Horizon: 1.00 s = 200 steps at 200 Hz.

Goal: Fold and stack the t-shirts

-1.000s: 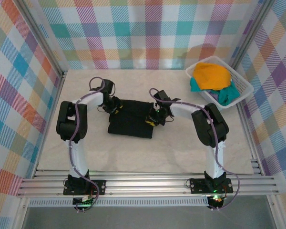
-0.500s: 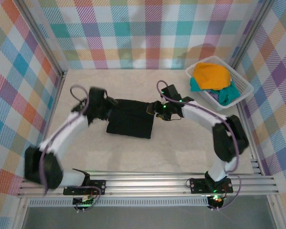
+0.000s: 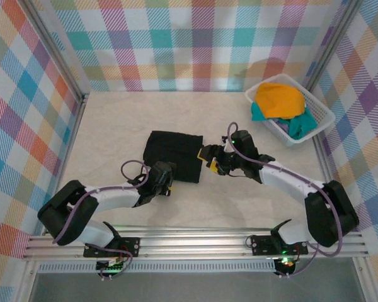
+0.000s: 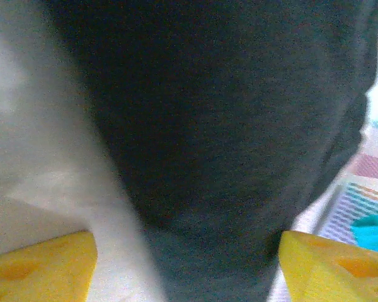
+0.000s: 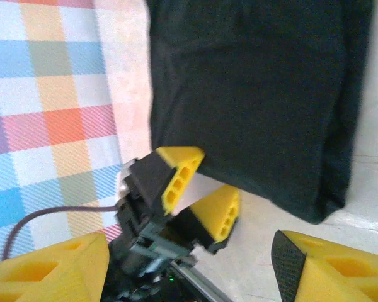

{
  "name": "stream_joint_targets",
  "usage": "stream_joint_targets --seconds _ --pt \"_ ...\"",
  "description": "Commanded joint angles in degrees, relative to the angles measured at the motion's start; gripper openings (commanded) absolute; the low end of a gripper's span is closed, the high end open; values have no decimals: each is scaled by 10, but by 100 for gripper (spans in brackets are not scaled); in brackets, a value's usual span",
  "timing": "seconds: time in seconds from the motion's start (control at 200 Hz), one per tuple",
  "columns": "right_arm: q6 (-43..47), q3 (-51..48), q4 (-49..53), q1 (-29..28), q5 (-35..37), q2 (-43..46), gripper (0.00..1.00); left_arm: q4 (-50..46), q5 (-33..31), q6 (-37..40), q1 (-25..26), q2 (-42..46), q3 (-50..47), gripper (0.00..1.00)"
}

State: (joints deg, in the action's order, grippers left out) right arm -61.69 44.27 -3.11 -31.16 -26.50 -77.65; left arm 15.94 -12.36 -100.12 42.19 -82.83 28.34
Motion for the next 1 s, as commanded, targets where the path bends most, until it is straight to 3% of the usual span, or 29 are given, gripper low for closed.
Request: stream_joint_targets --seconds 0.0,0.12,0.215,0.39,0.48,0.615,0.745,0.86,0.995 --pt "0 12 -12 -2 -24 20 70 140 -23 -15 -5 -32 -11 71" --pt "3 4 -9 -2 -34 10 69 100 -29 14 0 -10 1 69" --pt "-7 1 -18 -2 -37 6 68 120 -9 14 -23 -41 -1 65" --pt "1 15 23 -2 -16 29 64 178 15 11 -60 -108 9 30" --pt "21 23 57 -1 11 50 60 202 26 26 -104 -125 20 0" --pt "41 30 82 1 31 70 56 187 82 69 -216 -136 56 0" --pt "54 38 96 2 35 73 55 118 149 167 -334 -144 123 0" --pt "61 38 94 2 32 68 54 77 254 250 -444 -215 225 0" --pt "72 50 93 2 17 48 54 52 347 303 -528 -324 353 0"
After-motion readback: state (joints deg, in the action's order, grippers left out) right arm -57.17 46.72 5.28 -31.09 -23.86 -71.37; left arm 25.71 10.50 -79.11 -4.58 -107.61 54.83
